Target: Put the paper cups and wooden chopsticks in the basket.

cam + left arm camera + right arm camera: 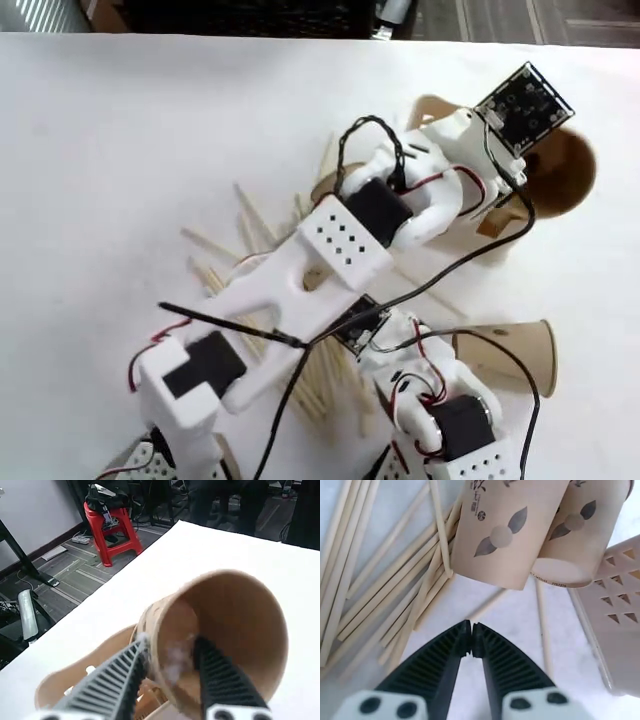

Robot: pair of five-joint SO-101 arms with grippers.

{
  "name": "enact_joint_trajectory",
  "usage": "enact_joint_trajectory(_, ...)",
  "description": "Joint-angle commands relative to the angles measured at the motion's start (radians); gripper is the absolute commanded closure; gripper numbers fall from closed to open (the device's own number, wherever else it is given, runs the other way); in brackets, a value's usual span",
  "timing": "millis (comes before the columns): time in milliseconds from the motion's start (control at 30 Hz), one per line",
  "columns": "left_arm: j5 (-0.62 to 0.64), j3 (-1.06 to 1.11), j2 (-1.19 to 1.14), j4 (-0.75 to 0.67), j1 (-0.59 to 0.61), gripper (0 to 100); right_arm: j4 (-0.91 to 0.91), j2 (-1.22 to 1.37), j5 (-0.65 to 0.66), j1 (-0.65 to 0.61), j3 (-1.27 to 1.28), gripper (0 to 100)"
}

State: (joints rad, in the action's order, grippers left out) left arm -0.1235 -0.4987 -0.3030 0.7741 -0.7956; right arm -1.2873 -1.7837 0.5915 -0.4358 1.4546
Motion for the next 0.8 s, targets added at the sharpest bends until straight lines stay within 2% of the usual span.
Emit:
enact_joint_trajectory(0,0.034,-0.078,-0.002,-0.026,0.007,79,-0.002,-0.005,0.011,-0.008,-0.006,98.0)
enact_joint_trajectory(200,0.038,-0.195,-0.056,-0.072,0.050,79,-0.002,-0.005,0.011,-0.008,-0.005,98.0)
enact_joint_trajectory(500,0.038,-0.396,-0.177,-0.066,0.139,79,-0.002,-0.005,0.011,-0.008,-0.005,98.0)
enact_joint_trajectory(767,0.037,-0.508,-0.202,-0.031,0.170,84,-0.002,-0.005,0.011,-0.008,-0.005,98.0)
